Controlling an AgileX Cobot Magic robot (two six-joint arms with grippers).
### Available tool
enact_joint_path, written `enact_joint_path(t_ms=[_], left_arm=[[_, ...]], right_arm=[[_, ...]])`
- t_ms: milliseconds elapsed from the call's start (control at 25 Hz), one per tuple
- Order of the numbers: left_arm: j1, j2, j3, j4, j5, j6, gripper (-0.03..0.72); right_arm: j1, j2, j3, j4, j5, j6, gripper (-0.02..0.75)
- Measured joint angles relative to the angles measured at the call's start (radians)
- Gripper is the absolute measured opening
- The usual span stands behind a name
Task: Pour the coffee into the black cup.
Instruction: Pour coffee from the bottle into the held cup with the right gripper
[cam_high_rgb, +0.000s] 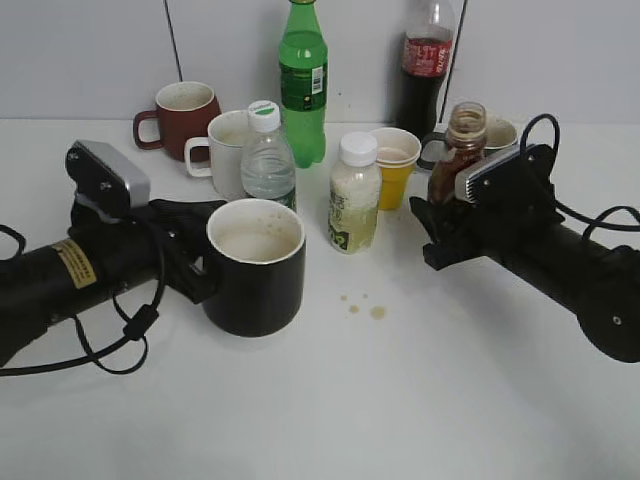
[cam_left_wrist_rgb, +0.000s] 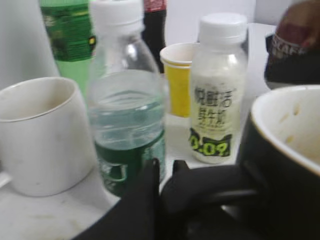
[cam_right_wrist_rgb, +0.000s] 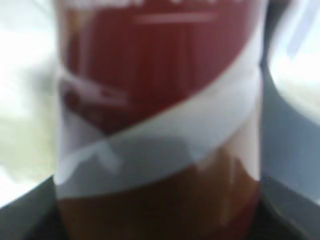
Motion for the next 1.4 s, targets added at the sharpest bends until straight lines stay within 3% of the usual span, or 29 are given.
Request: enact_joint_path(t_ms=[200, 360, 920, 1400], left_arm=[[-0.082, 0.0, -0.004, -0.06, 0.0, 0.0, 0.045], [-0.116, 0.0, -0.024, -0.06, 0.0, -0.001, 0.045], [-0.127, 0.024, -0.094, 0.024, 0.004, -0.001, 0.045], [-0.126, 0.036, -0.14, 0.073, 0.014, -0.001, 0.044]], right_arm=[[0.058, -0.079, 0.004, -0.047, -0.006, -0.17, 0.502], [0.127, -0.083, 0.004, -0.015, -0.004, -0.35, 0.502], [0.149, -0.083, 0.003, 0.054, -0.004, -0.804, 0.502], [0.149, -0.083, -0.004, 0.066, -0.006, -0.963, 0.502]])
